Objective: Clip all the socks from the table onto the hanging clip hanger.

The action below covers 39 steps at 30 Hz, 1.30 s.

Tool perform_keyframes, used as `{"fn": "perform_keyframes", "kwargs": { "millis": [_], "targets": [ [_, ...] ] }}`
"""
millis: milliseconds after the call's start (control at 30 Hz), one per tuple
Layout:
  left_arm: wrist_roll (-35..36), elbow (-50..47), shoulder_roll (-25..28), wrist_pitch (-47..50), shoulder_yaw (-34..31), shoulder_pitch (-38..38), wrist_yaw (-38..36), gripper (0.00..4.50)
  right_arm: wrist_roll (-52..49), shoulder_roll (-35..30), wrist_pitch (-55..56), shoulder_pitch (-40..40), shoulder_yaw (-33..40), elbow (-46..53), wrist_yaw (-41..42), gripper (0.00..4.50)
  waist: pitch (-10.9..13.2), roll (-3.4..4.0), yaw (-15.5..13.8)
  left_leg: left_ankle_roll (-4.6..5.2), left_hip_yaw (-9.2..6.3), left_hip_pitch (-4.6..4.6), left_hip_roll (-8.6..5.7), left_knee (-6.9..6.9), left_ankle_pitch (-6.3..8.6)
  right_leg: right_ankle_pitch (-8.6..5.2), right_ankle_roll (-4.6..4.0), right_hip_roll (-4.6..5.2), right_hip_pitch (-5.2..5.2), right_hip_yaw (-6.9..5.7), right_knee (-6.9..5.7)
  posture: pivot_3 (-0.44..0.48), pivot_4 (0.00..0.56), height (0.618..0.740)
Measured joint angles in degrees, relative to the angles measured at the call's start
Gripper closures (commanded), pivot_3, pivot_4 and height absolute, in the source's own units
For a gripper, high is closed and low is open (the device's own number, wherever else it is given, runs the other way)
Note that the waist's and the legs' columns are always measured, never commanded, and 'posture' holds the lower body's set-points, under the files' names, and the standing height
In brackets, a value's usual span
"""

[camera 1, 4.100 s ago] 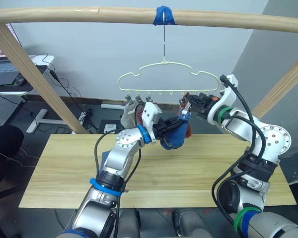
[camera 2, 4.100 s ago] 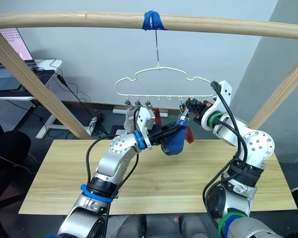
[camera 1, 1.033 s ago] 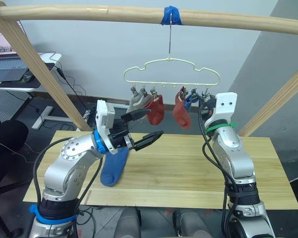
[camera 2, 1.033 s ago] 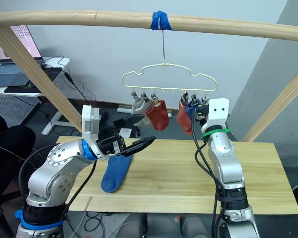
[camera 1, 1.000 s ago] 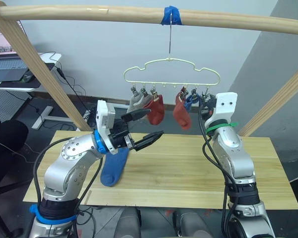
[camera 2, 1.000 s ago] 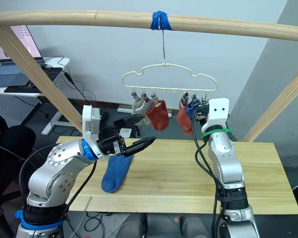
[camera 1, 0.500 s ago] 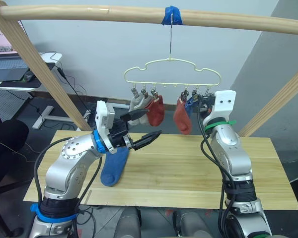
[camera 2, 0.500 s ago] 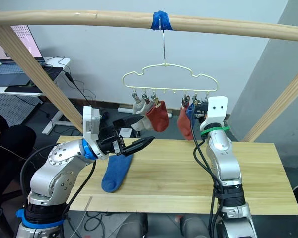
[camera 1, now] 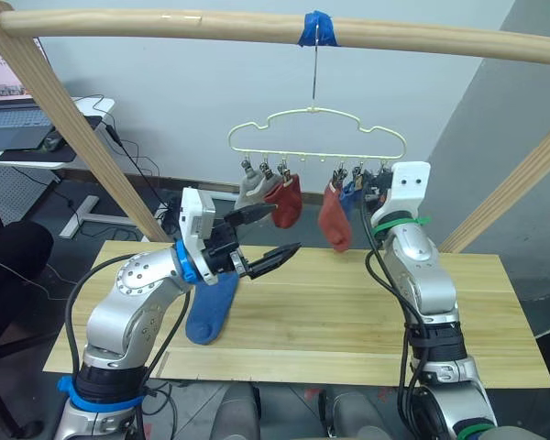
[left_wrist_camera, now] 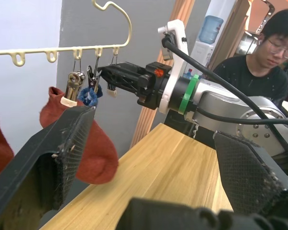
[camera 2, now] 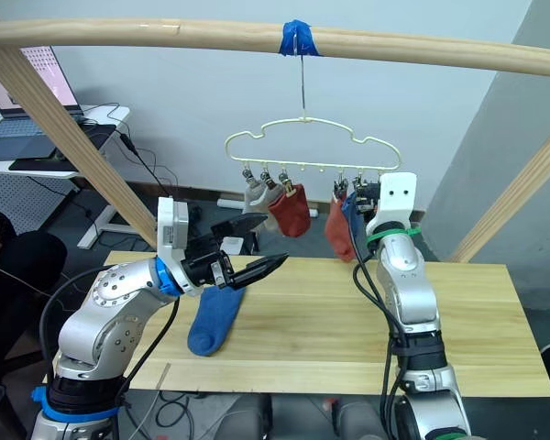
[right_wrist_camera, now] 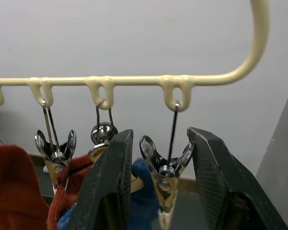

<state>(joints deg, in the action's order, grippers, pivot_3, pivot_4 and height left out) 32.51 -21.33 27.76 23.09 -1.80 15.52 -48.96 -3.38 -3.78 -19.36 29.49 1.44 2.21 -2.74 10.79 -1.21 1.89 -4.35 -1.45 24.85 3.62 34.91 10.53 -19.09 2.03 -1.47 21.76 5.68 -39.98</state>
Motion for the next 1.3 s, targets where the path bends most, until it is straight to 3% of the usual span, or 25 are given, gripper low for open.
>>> {"fn": "perform_keyframes", "kwargs": {
  "millis": [400,667,967,1033,1167,1300],
  "targets": [
    [-0.29,0.0,0.0,-0.02,0.27,0.32,0.75,0.0,-0.09,1.06,0.17,0.51,0.17,-0.91,0.01,2.64,0.0,0.0,-0.04,0.0,0.0,0.0,0.0,0.0,0.0,0.0,0.0,0.0,0.0,-0.01,-0.01,0.058,0.164,0.74],
    [-0.86,-0.01,-0.31,-0.09,0.52,0.32,0.92,0.0,-0.12,1.06,0.7,0.94,1.07,-1.17,0.2,4.47,0.0,0.0,-0.04,0.0,0.0,0.0,0.0,0.0,0.0,0.0,0.0,0.0,0.0,0.0,-0.01,0.054,0.168,0.74],
    [-2.38,0.05,-0.46,-0.02,1.44,-1.84,2.49,0.0,-2.74,-2.37,-3.37,0.93,2.32,1.02,4.45,4.47,0.0,0.0,-0.07,0.0,-0.01,0.0,0.0,0.0,0.0,0.0,0.0,0.0,0.0,-0.01,-0.01,0.039,0.172,0.74],
    [-3.9,2.33,-0.18,0.12,1.22,-3.53,4.41,0.0,-4.94,-5.62,-7.36,1.05,2.01,2.43,8.71,4.47,-0.01,0.01,-0.07,0.0,0.0,-0.02,0.0,0.01,0.0,0.0,0.0,0.01,-0.02,0.01,-0.01,0.025,0.17,0.74],
    [-12.87,18.42,3.49,-1.13,0.26,-9.16,10.12,0.0,-9.99,-15.54,-18.62,1.66,1.54,7.85,18.79,4.47,-0.02,0.04,0.14,0.02,-0.01,-0.07,0.05,-0.02,0.01,-0.01,-0.01,-0.04,0.01,0.01,-0.01,0.016,0.168,0.74],
    [-19.85,29.99,3.69,-6.46,1.57,-9.45,12.39,0.0,-11.68,-17.23,-23.09,2.78,1.7,8.93,20.76,4.47,-0.02,0.03,-0.21,0.02,-0.03,-0.02,0.03,0.0,0.01,-0.01,-0.02,-0.02,0.02,-0.04,0.0,0.007,0.163,0.74]
  ]
}}
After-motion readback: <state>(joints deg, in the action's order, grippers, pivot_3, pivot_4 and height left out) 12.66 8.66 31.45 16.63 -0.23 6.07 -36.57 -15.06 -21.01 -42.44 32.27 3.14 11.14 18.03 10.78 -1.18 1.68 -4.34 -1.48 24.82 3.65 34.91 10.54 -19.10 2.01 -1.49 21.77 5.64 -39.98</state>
